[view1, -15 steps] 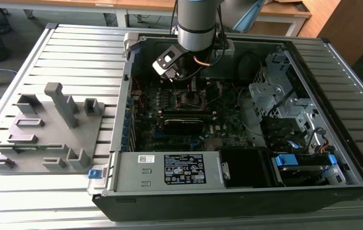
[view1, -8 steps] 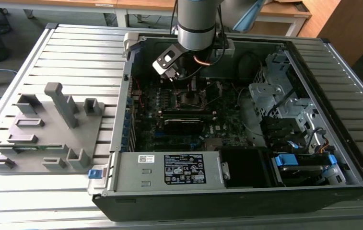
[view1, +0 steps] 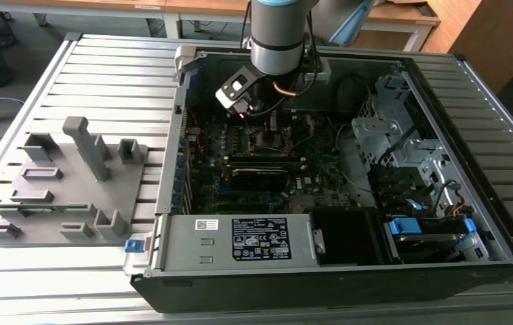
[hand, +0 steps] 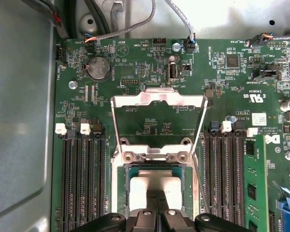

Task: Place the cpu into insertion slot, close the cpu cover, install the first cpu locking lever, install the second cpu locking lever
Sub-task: 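Place the cpu into insertion slot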

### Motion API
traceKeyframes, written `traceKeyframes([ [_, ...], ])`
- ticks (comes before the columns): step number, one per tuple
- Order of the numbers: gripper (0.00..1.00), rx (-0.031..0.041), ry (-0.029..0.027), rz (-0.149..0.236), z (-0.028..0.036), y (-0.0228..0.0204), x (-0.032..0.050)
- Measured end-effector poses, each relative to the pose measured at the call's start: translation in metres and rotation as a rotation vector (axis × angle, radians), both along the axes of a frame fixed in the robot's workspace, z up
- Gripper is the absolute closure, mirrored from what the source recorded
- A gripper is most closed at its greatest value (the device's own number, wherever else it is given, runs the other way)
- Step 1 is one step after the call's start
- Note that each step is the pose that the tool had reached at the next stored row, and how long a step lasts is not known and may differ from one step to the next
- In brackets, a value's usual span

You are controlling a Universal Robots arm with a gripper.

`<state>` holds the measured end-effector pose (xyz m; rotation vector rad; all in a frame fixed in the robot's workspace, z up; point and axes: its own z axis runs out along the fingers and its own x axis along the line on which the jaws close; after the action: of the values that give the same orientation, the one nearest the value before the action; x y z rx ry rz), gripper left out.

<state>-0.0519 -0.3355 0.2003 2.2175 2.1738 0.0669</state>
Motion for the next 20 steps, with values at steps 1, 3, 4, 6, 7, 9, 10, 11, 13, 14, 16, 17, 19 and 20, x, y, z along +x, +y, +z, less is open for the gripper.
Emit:
traceKeyframes([
  [1,0.89,-0.0001,0.0,0.0,-0.0004,0.0,0.0],
  [3,0.89,-0.0014,0.0008,0.0,-0.0016,-0.0002,-0.0001],
  [4,0.89,-0.0021,0.0012,0.0,-0.0024,-0.0003,-0.0002],
  [6,0.89,-0.0017,0.0009,0.0,-0.0033,-0.0003,-0.0002],
  [7,0.89,-0.0013,0.0006,0.0,-0.0034,-0.0003,-0.0002],
  [9,0.89,-0.0011,0.0005,0.0,-0.0034,-0.0003,-0.0002],
  [10,0.89,-0.0011,0.0005,0.0,-0.0033,-0.0003,-0.0002],
  [11,0.89,-0.0008,0.0002,0.0,-0.003,-0.0002,-0.0001],
  [13,0.89,0.0011,-0.001,0.0,-0.0018,0.0001,0.0001],
  [14,0.89,0.002,-0.0015,0.0,-0.001,0.0004,0.0002],
  [16,0.89,-0.0001,-0.0001,0.0,0.0019,0.0,0.0],
  [17,0.89,-0.0001,-0.0001,0.0,0.0031,0.0,0.0],
  [19,0.89,-0.0002,-0.0001,0.0,0.0054,0.0,0.0],
  [20,0.89,-0.0003,0.0,0.0,0.0066,0.0,0.0],
])
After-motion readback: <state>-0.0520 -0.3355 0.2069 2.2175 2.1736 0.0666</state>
